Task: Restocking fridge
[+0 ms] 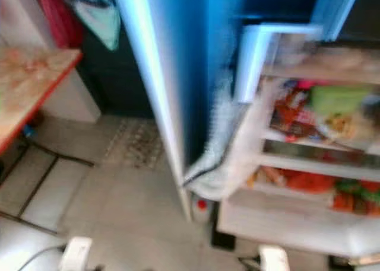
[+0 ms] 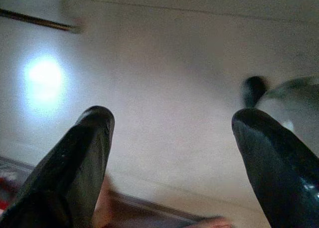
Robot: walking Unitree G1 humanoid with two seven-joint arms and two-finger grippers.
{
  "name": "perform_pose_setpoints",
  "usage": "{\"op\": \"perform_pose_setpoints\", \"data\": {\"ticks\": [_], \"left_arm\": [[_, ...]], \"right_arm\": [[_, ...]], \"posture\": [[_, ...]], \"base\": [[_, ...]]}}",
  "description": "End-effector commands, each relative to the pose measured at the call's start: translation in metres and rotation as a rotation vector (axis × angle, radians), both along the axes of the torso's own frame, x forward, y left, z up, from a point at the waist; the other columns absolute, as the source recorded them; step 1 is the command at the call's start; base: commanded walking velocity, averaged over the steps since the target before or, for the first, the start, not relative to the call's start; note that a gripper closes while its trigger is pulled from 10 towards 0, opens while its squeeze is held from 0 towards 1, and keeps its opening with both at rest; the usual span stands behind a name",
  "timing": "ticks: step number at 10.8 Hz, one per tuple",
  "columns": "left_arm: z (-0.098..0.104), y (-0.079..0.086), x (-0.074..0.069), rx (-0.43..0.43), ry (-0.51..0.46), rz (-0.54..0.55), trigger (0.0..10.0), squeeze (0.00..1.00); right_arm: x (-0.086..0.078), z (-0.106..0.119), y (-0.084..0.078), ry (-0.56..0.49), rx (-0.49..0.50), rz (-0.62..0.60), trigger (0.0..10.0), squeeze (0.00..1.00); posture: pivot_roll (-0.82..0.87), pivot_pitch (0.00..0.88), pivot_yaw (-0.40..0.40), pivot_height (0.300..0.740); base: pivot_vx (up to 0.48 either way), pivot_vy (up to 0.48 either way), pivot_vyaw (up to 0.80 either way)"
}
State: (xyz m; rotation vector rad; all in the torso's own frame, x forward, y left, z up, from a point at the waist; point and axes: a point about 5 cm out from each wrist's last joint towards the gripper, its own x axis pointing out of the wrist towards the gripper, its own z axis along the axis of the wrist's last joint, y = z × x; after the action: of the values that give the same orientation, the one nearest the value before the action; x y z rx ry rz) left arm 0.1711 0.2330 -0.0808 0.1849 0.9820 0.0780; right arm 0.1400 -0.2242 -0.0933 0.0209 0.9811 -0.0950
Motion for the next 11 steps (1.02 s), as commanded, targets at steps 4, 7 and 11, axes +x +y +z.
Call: {"op": "perform_pose_setpoints", "data": {"ticks": [4,7,11], "left_arm": [[-0.0014,0.0096,-0.0086,0.019,0.029,0.000,10.0,0.00],[-0.0002,0.0075,-0.0043,0.018,0.023,-0.009,10.0,0.00],[-0.0013,0.0015,-0.0030,0.007,0.024,-0.022,10.0,0.00]], "right_arm": [[-0.0132,-0.0042,-0.0047,0.057,-0.012,-0.018,10.0,0.00],[-0.0140,-0.0048,-0.0037,0.064,-0.016,-0.011,10.0,0.00],[-0.0137,-0.0042,-0.0078,0.078,-0.015,-0.027,10.0,0.00]], "posture": [[-0.02,0.091,0.114,0.740],[-0.03,0.069,0.116,0.740],[-0.05,0.000,0.073,0.740]], "base": [[0.000,0.240,-0.50],[0.000,0.000,-0.78],[0.000,0.000,-0.78]]}}
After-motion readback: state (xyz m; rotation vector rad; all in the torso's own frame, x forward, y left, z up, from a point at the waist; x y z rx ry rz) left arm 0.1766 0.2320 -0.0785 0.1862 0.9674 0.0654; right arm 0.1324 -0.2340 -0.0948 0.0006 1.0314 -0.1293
